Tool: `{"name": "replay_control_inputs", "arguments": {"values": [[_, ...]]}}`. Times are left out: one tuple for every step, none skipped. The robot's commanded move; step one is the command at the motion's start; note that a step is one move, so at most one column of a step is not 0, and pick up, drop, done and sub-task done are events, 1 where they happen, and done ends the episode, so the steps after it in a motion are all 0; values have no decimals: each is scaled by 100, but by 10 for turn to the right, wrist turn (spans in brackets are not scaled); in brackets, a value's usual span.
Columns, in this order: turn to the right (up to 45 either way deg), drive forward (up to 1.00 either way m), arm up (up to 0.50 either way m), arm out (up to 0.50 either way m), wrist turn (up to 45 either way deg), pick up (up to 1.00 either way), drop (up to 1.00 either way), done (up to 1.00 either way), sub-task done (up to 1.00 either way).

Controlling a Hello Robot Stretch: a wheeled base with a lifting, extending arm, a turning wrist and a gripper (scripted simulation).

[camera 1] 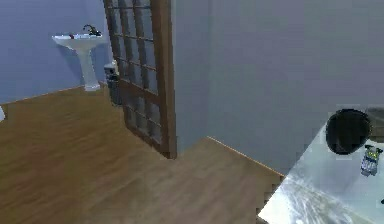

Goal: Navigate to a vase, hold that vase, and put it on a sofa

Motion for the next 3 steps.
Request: {"name": "replay_control_inputs", "arguments": {"values": [[-450,0,0,0,0,0,0,0,0],[-180,0,0,0,0,0,0,0,0],[0,45,0,0,0,0,0,0,0]]}}
